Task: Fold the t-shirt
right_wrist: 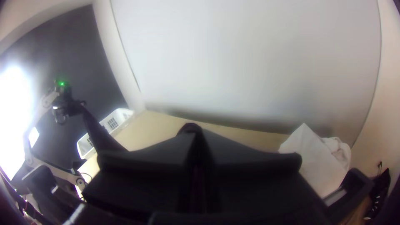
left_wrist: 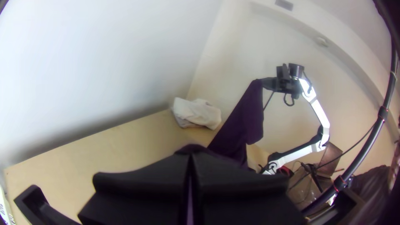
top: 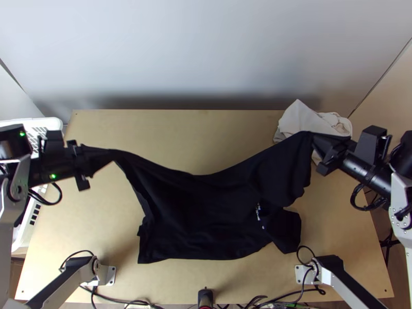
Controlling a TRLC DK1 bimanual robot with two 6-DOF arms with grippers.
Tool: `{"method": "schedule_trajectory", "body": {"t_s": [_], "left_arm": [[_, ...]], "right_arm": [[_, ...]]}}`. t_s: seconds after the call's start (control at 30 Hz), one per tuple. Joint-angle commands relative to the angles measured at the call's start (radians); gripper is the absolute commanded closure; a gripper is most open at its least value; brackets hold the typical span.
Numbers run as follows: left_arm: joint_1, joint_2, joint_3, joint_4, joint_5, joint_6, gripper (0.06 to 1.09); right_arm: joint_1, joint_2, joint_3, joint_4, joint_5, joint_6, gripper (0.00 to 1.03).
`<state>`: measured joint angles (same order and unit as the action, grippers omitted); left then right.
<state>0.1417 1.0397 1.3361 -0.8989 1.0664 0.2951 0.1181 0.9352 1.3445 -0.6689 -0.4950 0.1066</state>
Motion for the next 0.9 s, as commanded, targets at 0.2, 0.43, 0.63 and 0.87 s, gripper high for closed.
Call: {"method": "schedule_trajectory", "body": {"t_s": [0.2,0.43,0.63,0.87], "left_arm": [[0.22,0.105,0.011,-0.001,0.015,0.085,1.05],[0.222,0.175,-0.002,0.002,0.015,0.116,1.05],[0.214,0.26,-0.014,0.037,0.014,0.121,1.05],[0.217,0.332,-0.009,0.095,0.01,0.125,1.05]], "right_arm": [[-0.209,0.057,-0.061,0.057,-0.02,-0.033,1.0],[-0.202,0.113,-0.087,0.124,-0.02,-0.033,1.0],[-0.17,0.2,-0.113,0.23,-0.016,-0.033,1.0],[-0.179,0.306,-0.111,0.328,-0.01,-0.047,1.0]]}}
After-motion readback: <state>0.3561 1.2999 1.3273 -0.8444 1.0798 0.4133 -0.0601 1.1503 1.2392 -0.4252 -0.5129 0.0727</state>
